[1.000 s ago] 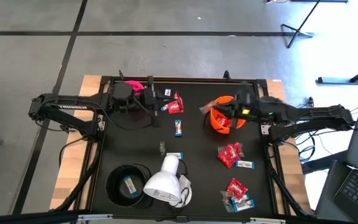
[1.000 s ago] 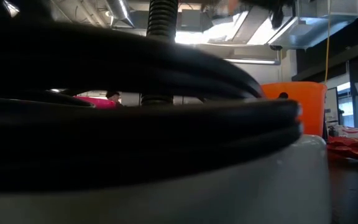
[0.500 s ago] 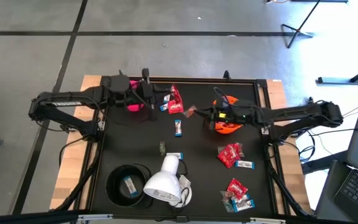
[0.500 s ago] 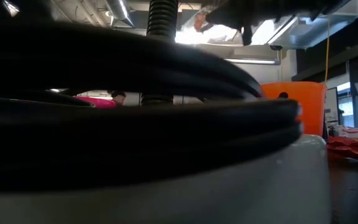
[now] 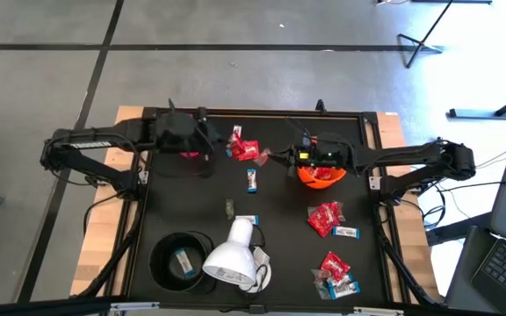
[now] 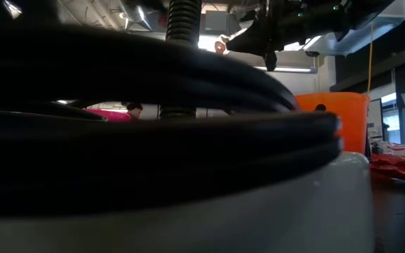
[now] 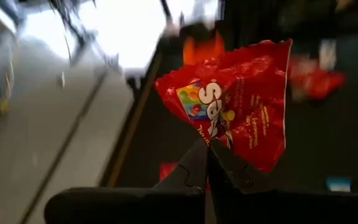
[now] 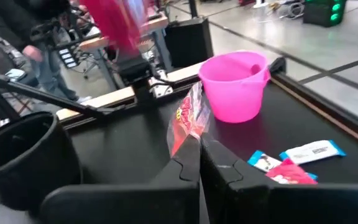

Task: Sort candy
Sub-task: Put the orange gummy into the pink bucket

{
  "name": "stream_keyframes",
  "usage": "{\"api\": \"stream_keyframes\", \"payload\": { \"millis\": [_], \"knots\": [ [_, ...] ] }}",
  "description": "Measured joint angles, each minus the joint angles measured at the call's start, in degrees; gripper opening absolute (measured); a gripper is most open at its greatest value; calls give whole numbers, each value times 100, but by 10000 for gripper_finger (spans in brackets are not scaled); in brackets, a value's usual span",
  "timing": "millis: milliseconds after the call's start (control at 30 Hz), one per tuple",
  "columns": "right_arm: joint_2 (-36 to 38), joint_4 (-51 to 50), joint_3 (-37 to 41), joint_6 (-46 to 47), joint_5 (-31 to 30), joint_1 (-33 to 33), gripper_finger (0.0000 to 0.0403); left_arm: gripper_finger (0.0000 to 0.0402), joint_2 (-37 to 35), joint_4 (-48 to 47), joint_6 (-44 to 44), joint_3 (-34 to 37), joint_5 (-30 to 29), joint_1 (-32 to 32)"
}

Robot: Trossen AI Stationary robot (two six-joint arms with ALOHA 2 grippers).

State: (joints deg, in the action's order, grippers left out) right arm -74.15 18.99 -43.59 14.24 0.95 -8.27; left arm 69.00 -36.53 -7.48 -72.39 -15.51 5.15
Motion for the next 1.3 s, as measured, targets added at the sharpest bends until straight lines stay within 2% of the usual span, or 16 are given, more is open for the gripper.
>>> {"api": "stream_keyframes", "payload": {
  "millis": [100,433,567,733,1033,1200,1300],
  "knots": [
    [120,41,-2,-64,-85,-2,0,0,19,109,286,535,123,0],
    [458,-193,-2,-104,-147,-2,0,0,242,1822,939,2138,784,-2],
    [468,-256,-2,-102,-199,-2,0,0,499,2208,1105,2578,933,6],
    [468,-304,-2,-72,-190,0,0,21,888,2294,1333,2661,1279,13],
    [468,-336,-2,46,10,0,0,126,960,2337,1255,2585,1410,29],
    [468,-214,-2,50,214,21,0,143,810,2564,696,2129,1206,150],
    [468,-219,-2,29,155,193,0,145,808,3005,414,1861,1469,222]
  ]
}}
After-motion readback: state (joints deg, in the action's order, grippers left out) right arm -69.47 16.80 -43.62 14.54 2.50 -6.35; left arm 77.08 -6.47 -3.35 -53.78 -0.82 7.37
